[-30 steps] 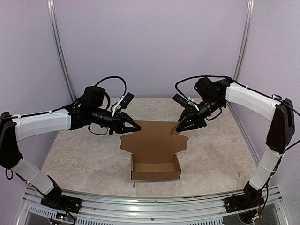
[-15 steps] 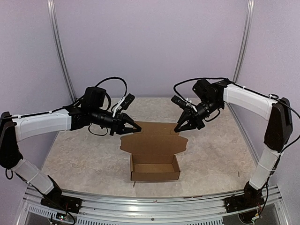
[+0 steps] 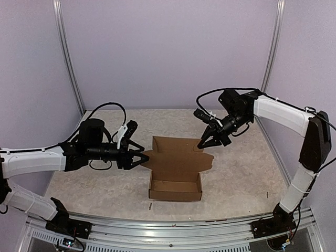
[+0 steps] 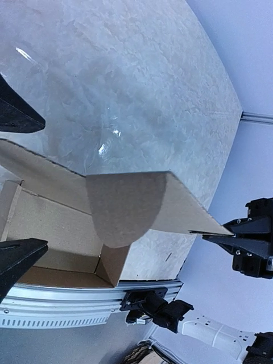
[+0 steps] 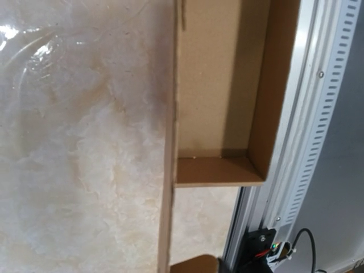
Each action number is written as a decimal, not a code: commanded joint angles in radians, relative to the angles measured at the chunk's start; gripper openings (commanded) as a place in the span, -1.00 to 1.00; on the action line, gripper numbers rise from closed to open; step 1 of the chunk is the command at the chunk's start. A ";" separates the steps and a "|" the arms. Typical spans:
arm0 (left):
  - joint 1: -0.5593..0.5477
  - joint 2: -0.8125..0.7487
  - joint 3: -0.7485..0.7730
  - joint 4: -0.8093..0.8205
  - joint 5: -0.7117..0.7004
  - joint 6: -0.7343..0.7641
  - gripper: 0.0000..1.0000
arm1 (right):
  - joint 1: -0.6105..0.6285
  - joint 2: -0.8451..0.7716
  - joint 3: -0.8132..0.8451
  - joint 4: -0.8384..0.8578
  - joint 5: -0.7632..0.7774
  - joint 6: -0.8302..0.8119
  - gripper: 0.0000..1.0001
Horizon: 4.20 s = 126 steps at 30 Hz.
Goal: Fold the paper box
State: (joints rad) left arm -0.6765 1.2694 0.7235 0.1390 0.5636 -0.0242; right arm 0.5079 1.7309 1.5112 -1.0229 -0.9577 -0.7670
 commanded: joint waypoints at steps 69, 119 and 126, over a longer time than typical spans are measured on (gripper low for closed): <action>-0.408 0.172 0.223 -0.203 -0.737 -0.195 -1.00 | 0.236 0.090 0.166 0.009 0.535 0.221 -1.00; -0.203 -0.058 -0.032 0.011 -0.069 0.039 0.14 | 0.250 -0.019 0.140 -0.022 0.424 0.007 -1.00; -0.208 0.020 -0.026 0.057 -0.066 0.050 0.11 | 0.250 -0.028 0.145 -0.038 0.357 -0.002 -1.00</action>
State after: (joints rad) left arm -0.8715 1.2400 0.6907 0.1551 0.4633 0.0093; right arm 0.7509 1.6997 1.6226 -1.0653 -0.5423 -0.7856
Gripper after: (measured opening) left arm 0.560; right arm 0.013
